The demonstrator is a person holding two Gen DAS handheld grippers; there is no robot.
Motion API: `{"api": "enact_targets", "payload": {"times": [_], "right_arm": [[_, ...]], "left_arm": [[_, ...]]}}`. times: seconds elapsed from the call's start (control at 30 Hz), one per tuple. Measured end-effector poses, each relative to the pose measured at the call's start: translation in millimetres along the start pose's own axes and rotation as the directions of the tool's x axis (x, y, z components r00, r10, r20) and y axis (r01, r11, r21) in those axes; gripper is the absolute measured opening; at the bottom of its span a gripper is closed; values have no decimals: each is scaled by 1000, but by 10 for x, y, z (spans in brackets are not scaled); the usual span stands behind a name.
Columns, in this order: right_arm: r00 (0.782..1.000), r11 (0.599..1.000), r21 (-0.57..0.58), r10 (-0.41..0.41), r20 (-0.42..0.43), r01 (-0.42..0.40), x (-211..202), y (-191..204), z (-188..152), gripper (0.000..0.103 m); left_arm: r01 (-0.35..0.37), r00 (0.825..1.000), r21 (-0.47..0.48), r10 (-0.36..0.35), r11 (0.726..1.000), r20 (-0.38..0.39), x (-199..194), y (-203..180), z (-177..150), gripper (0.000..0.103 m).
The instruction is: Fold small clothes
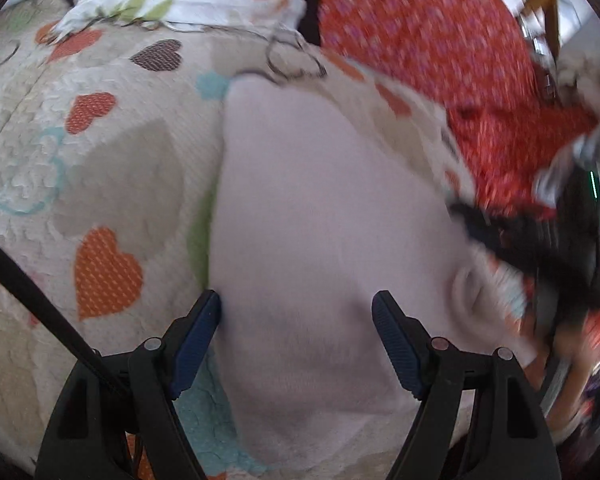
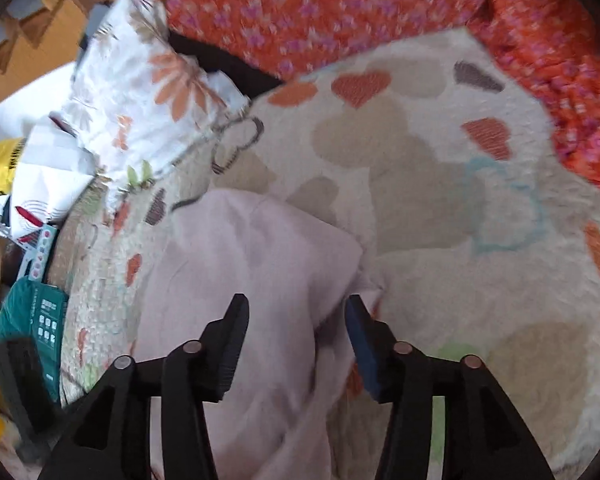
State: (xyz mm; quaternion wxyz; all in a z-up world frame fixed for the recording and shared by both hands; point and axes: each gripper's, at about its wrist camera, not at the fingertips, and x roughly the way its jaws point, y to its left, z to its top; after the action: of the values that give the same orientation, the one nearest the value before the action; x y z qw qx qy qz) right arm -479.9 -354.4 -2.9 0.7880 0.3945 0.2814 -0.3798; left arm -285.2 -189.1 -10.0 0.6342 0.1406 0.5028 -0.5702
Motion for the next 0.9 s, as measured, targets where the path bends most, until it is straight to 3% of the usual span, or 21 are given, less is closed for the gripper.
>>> {"api": "enact_targets", "payload": {"times": [0.03,0.07,0.13,0.2,0.23,0.33,0.37,0.4,0.47,0.53,0.6,0.63,0.7,0.73,0.77,0.83,0.9], "right_arm": [[1000,1000,17,10,-18,-9,156,-28,67,55],[999,999,28,35,-39,-34,271,-59,95,42],[996,998,20,62,-71,-61,457,-64,124,7],[997,997,-22,78,-17,-78,397,51,156,6],[991,989,-70,135,19,-134,275,171,196,6],[957,957,-178,256,135,-231,-92,391,251,6],[963,962,-181,230,143,-204,-102,377,243,6],[980,977,-173,147,132,-123,-17,328,228,6],[994,982,-182,-42,101,60,208,212,185,8],[974,957,-183,-219,64,227,442,67,134,11],[962,949,-156,-265,71,273,403,-45,138,12],[968,959,-138,-236,85,246,306,-64,159,13],[980,978,-118,-159,121,173,81,-57,166,26],[983,983,-122,-124,134,141,-26,-31,140,40],[985,985,-132,-96,142,115,-118,15,109,46],[988,982,-172,-51,145,76,-324,103,-68,46],[991,981,-187,-28,131,52,-436,173,-216,46]], "left_arm": [[-43,999,60,42,997,14,37,-50,-73,77],[-64,998,105,62,992,23,60,-70,-121,78],[-82,996,165,75,983,46,64,-89,-189,79],[-76,996,171,68,982,51,71,-68,-224,80],[-71,997,168,63,983,48,82,-56,-224,80],[-23,1000,130,22,991,10,155,26,-248,82],[-8,1000,109,9,994,-7,199,50,-244,84],[0,1000,93,1,996,-15,220,74,-240,85],[-5,1000,103,7,995,-18,221,51,-220,86],[-17,1000,110,20,994,-24,229,32,-213,86],[-20,999,116,23,993,-24,234,27,-207,86],[-17,999,119,20,993,-25,229,26,-205,86],[12,999,111,-8,994,-33,181,47,-206,86],[36,999,103,-32,994,-39,146,57,-208,86],[68,997,90,-64,994,-41,94,71,-212,86],[131,991,51,-130,990,-26,-54,130,-223,86],[142,990,30,-142,989,8,-187,192,-241,86]]}}
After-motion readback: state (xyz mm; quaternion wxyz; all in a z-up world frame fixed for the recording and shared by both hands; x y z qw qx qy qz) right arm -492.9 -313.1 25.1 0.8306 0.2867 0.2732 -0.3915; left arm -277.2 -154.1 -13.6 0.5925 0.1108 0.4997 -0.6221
